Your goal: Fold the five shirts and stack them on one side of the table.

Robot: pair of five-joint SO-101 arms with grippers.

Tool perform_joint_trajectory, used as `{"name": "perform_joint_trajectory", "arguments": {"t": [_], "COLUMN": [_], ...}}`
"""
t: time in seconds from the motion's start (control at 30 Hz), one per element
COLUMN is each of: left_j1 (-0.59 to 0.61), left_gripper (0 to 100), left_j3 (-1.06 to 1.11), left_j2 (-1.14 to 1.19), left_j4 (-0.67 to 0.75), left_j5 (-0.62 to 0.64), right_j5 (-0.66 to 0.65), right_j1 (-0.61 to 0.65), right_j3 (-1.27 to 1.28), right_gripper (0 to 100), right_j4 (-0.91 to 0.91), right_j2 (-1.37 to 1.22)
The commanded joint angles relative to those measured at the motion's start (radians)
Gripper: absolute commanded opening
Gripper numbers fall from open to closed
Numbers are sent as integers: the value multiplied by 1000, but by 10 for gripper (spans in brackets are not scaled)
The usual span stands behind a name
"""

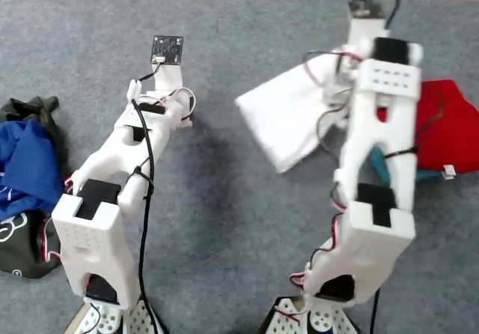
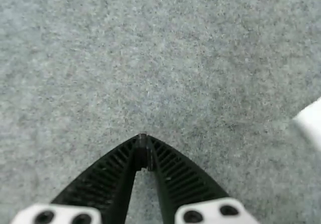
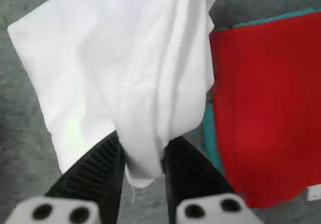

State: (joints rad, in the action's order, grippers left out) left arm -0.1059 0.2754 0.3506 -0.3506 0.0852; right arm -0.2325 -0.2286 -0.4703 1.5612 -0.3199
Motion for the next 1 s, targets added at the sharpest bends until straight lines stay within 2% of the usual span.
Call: {"name": "perform_joint_trajectory", "arguments": {"t": [0.0,0.23,0.43,0.63,0.77,0.97], "left_j1": [7,4,7,7,7,7], "left_gripper": [29,29,29,29,29,29], "left_j3": [-45,-67,-73,-73,-71,-71], "left_j2": [-23,-23,-23,-23,-23,-23], "left_j4": [11,-55,-66,-66,-66,-66], "left_j5": [6,6,6,6,6,6], "right_j5": [-140,-324,-382,-402,-399,-404], "right_j1": [-106,-304,-433,-486,-519,-528], "right_j3": [-104,-168,-168,-163,-160,-162], "right_gripper": [14,14,14,15,15,18], "right_j4": [-2,-51,-149,-155,-232,-241], "right_j2": [2,1,1,1,1,-50]}}
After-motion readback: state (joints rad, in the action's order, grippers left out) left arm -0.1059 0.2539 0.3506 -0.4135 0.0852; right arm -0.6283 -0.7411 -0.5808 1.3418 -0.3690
